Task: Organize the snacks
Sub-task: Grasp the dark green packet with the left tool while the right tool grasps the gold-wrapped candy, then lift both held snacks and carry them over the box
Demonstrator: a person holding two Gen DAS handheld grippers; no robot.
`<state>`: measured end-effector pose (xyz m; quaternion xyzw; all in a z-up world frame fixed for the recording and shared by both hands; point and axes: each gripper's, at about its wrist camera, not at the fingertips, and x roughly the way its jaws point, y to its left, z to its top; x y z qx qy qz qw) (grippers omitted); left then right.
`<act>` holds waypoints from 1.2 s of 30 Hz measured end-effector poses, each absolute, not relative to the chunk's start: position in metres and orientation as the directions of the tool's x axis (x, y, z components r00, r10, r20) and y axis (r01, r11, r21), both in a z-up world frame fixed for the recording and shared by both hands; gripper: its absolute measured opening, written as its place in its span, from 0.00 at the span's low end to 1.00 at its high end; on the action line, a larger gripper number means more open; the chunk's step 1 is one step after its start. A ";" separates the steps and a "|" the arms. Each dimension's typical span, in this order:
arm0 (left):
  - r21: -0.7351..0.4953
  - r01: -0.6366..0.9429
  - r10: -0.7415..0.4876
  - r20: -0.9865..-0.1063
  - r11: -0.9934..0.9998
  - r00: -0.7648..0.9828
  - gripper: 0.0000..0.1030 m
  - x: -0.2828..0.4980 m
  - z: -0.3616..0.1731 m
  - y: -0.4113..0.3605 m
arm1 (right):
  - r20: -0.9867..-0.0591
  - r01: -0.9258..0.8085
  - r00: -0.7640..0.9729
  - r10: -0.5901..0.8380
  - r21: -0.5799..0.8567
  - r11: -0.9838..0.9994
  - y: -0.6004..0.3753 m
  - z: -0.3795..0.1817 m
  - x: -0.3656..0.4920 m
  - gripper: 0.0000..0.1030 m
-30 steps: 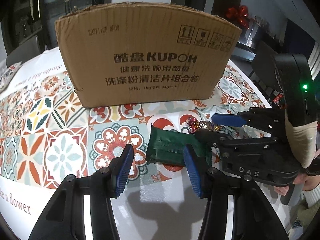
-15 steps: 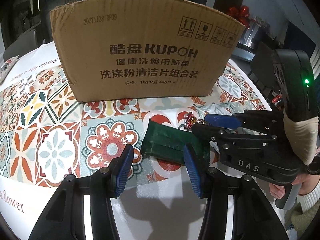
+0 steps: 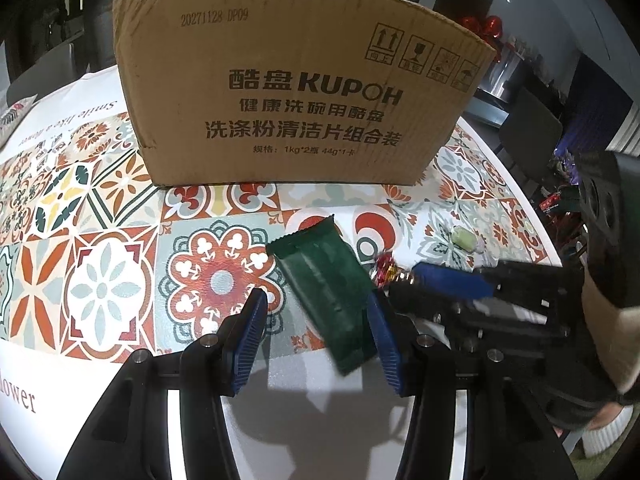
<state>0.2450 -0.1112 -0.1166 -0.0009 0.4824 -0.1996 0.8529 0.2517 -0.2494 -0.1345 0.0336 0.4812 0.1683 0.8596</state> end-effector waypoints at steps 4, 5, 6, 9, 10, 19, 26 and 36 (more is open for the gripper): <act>-0.192 0.334 -0.337 -0.822 0.923 0.459 0.49 0.246 -0.115 -0.115 | -0.807 -0.226 0.493 0.325 0.242 0.944 -0.251 -0.134 0.244 0.24; -0.190 0.331 -0.333 -0.823 0.924 0.460 0.49 0.247 -0.115 -0.117 | -0.802 -0.209 0.508 0.315 0.240 0.948 -0.254 -0.132 0.242 0.24; -0.182 0.326 -0.325 -0.826 0.927 0.461 0.49 0.248 -0.115 -0.121 | -0.797 -0.191 0.523 0.303 0.236 0.953 -0.256 -0.129 0.240 0.24; -0.153 0.300 -0.287 -0.831 0.942 0.477 0.52 0.251 -0.117 -0.129 | -0.785 -0.141 0.564 0.255 0.213 0.967 -0.263 -0.123 0.236 0.24; -0.140 0.287 -0.269 -0.833 0.948 0.483 0.54 0.252 -0.118 -0.131 | -0.780 -0.133 0.575 0.246 0.208 0.969 -0.265 -0.121 0.235 0.24; -0.029 0.163 -0.108 -0.860 0.986 0.500 0.56 0.262 -0.132 -0.156 | -0.760 -0.050 0.620 0.195 0.210 0.976 -0.291 -0.113 0.230 0.24; 0.000 0.174 -0.091 -0.853 0.985 0.513 0.47 0.259 -0.137 -0.169 | -0.755 -0.024 0.626 0.194 0.230 0.973 -0.296 -0.112 0.227 0.24; -0.126 0.206 -0.215 -0.840 0.970 0.498 0.46 0.253 -0.128 -0.138 | -0.760 -0.031 0.623 0.184 0.212 0.977 -0.284 -0.109 0.224 0.24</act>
